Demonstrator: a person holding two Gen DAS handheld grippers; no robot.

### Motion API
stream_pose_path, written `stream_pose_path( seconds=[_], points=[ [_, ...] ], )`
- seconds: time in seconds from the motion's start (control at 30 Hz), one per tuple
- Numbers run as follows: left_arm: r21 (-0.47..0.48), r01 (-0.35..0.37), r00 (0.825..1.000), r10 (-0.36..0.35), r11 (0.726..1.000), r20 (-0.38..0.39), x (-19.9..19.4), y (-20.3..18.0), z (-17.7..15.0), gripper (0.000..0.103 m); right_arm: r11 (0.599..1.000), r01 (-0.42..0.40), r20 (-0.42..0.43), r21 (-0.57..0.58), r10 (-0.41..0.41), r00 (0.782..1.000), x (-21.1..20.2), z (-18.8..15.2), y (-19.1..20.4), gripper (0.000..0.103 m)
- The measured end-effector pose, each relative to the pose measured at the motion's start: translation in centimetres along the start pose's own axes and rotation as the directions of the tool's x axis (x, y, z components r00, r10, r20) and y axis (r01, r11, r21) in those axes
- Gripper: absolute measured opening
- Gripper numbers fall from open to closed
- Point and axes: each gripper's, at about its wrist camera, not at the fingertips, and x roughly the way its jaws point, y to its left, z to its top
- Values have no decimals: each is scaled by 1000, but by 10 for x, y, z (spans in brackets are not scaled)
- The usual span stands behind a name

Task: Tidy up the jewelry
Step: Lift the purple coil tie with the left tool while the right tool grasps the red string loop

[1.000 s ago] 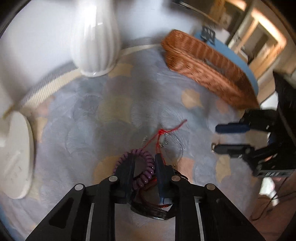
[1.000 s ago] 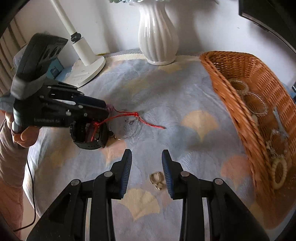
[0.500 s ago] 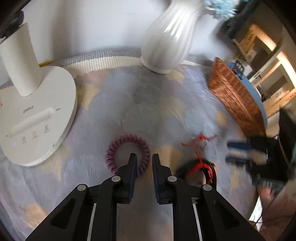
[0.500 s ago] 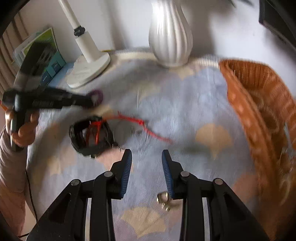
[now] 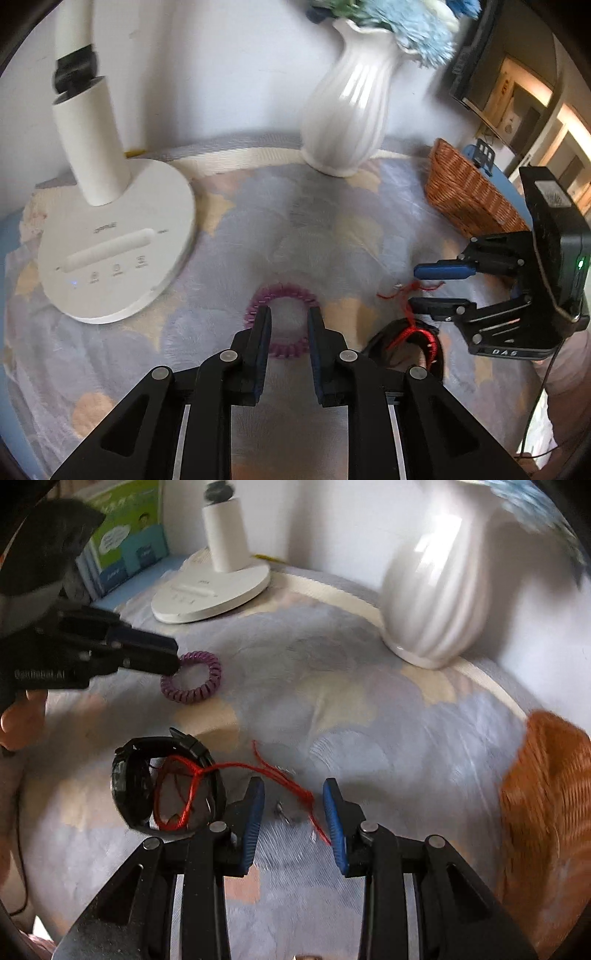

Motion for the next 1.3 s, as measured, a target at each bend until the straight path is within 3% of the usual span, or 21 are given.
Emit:
stream_pose_path(
  seconds=[0.07,0.1,0.13,0.17,0.23,0.3,0.47,0.5,0.53,0.87,1.13,1.3],
  points=[
    [-24,-33,999,33,999,-3,2,5,-1,21,1000,-1,21,-15,1,1000,3,4,2,35],
    [-33,-59,998,59,998,-5,5,7,0,21,1000,-8,25,-10,8,1000,4,6,2,29],
    [-39,-78,997,77,996,-10,7,8,0,21,1000,-16,31,-6,16,999,5,7,2,21],
    [-41,-83,997,82,996,-15,10,8,0,21,1000,-15,33,-9,15,999,4,8,3,5],
    [-24,-81,996,80,996,-24,14,4,-1,21,1000,-4,36,-3,4,999,3,7,4,5],
    [5,-128,991,128,992,-34,21,-3,-2,22,1000,-6,50,21,5,999,-4,3,2,4],
    [67,-214,977,215,975,-4,26,-18,-6,24,993,-41,173,109,21,985,-50,-4,-4,4],
    [77,-224,974,225,971,0,26,-20,-6,19,992,-46,194,116,22,981,-58,-5,-4,4],
    [81,-211,977,211,974,4,26,-22,-6,11,991,-61,227,123,31,973,-72,-5,-2,4],
    [68,-169,986,169,983,9,23,-18,-8,10,971,-141,382,193,58,922,-156,-17,10,4],
    [61,-97,995,94,993,40,8,-21,-8,11,940,-234,319,248,149,936,-170,-75,26,4],
    [45,-53,998,52,998,32,-1,-23,-7,11,909,-154,193,387,84,978,-144,-122,11,5]
  ],
)
